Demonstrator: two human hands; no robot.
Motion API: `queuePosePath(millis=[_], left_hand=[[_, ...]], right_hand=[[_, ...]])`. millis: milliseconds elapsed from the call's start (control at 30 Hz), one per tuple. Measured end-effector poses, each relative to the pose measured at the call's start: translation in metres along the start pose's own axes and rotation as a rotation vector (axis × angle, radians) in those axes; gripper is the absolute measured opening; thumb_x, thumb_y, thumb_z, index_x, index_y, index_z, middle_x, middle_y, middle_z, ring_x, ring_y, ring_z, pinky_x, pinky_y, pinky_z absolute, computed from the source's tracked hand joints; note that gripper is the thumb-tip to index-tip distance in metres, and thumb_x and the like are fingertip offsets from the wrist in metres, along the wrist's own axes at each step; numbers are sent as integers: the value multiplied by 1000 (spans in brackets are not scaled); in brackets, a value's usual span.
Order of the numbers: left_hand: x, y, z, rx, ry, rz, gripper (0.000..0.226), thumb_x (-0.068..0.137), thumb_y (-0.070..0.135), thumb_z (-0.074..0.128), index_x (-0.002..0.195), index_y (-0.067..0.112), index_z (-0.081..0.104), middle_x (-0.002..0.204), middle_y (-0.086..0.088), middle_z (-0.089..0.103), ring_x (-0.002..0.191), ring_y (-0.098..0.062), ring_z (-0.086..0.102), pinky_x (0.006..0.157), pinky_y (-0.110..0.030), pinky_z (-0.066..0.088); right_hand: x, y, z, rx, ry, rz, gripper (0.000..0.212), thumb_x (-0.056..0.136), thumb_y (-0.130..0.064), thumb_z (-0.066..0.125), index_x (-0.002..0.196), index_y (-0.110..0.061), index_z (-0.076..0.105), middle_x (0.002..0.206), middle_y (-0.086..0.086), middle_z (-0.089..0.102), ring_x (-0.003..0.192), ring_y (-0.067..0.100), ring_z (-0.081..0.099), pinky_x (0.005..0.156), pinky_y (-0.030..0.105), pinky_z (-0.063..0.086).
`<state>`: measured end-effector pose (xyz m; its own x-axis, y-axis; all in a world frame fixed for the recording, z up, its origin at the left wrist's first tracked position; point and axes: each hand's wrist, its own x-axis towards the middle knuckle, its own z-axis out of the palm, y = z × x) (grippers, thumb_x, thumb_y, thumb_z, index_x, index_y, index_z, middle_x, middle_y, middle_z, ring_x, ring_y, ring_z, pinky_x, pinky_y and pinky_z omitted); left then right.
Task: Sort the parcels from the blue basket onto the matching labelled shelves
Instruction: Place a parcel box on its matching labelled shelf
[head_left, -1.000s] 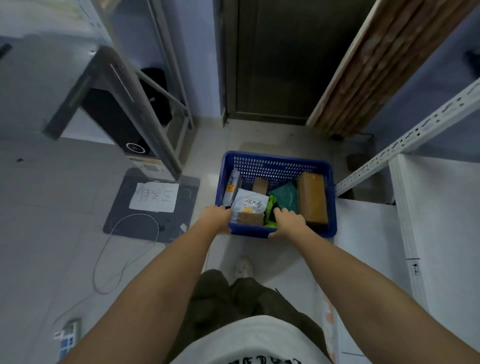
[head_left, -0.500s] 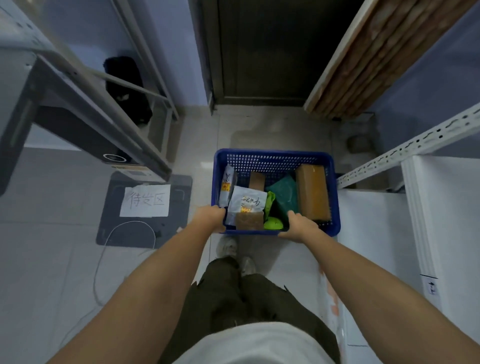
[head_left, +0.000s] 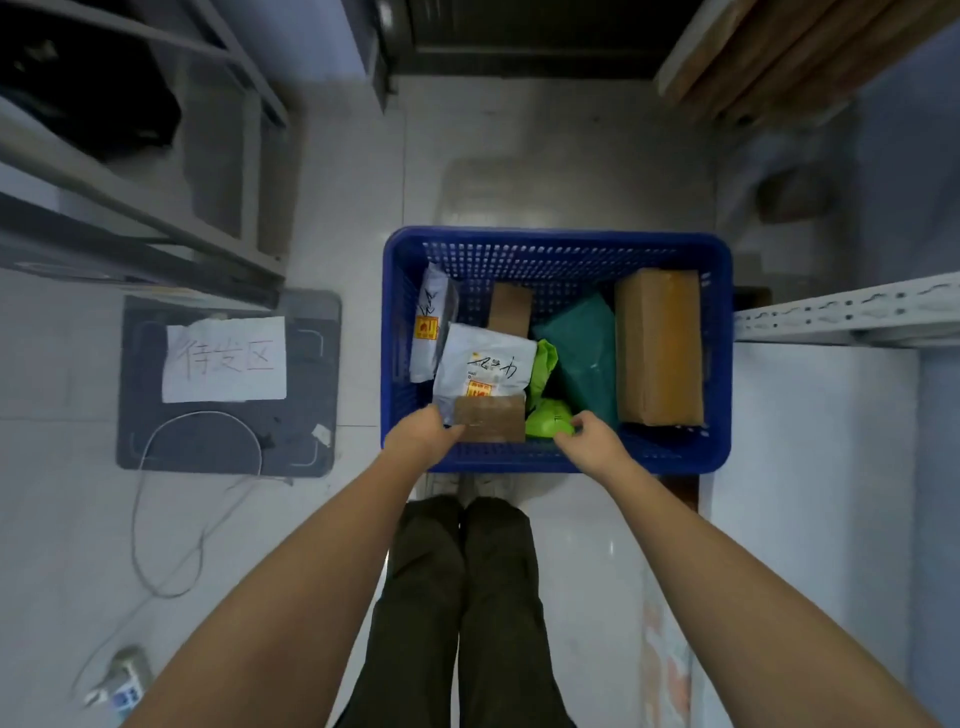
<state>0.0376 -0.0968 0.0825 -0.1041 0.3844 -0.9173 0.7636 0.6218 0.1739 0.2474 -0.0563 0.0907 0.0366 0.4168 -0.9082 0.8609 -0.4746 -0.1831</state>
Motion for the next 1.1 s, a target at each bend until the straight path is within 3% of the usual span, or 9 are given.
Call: queuePosePath(millis=[167,333,467,533,633,700,833,1033,1100], left_hand=[[111,-8,42,-161,-46,-54,49,99,41,40,132,5,43,122,-16,57,108,-31,55,84,-34,43],[190,-37,81,-214,-117,-125,52,101,40,34,138,3,40,136,-21,47,121,-35,47,97,-36,37],[237,-56,105,-310,-150,-124,47,100,43,34,120,5,54,118,-18,58,96,-30,54,81,-34,40],[252,-59,115,-405,-147,-135,47,100,44,35,119,7,56,110,-10,56,93,-24,51,80,-30,37],[262,-54,124,-515,-175,-151,40,101,36,35,115,6,58,111,-13,55,99,-22,50,84,-28,34],[261,-47,122,-583,-181,-182,49,101,39,32,126,4,54,126,-17,54,110,-26,51,89,-30,36],[253,-39,114,-697,-165,-241,60,98,52,31,138,9,47,140,-14,48,126,-28,47,108,-37,35],[223,-36,93,-807,-16,-242,62,94,58,35,135,12,43,125,-11,54,93,-24,57,76,-34,48],[208,-37,83,-927,12,-273,63,93,59,39,137,15,38,127,-9,51,94,-26,59,81,-38,53]], right_hand=[[109,18,44,89,-24,69,41,92,-25,50,129,-6,48,110,16,57,98,27,54,80,31,39],[191,44,87,28,-73,67,46,96,-27,46,137,-8,40,103,12,57,71,18,50,63,29,37],[233,59,108,15,-69,99,54,97,-26,45,145,-8,30,139,17,46,118,31,50,91,30,39],[246,63,113,51,-65,121,56,97,-27,45,147,-9,27,141,16,44,123,31,47,94,30,38],[257,64,117,109,-66,132,54,96,-26,44,146,-10,31,127,16,56,97,26,55,78,27,39],[256,62,116,146,-100,120,51,96,-22,44,145,-10,35,112,14,60,82,20,53,73,26,38],[240,55,110,231,-199,77,45,97,-21,44,141,-12,41,121,10,57,95,18,51,80,25,37],[203,28,94,520,-102,106,24,95,-31,47,115,-20,55,114,3,55,114,23,54,99,42,46],[184,16,88,581,-97,70,17,96,-30,47,109,-22,55,107,5,55,116,25,53,101,45,45]])
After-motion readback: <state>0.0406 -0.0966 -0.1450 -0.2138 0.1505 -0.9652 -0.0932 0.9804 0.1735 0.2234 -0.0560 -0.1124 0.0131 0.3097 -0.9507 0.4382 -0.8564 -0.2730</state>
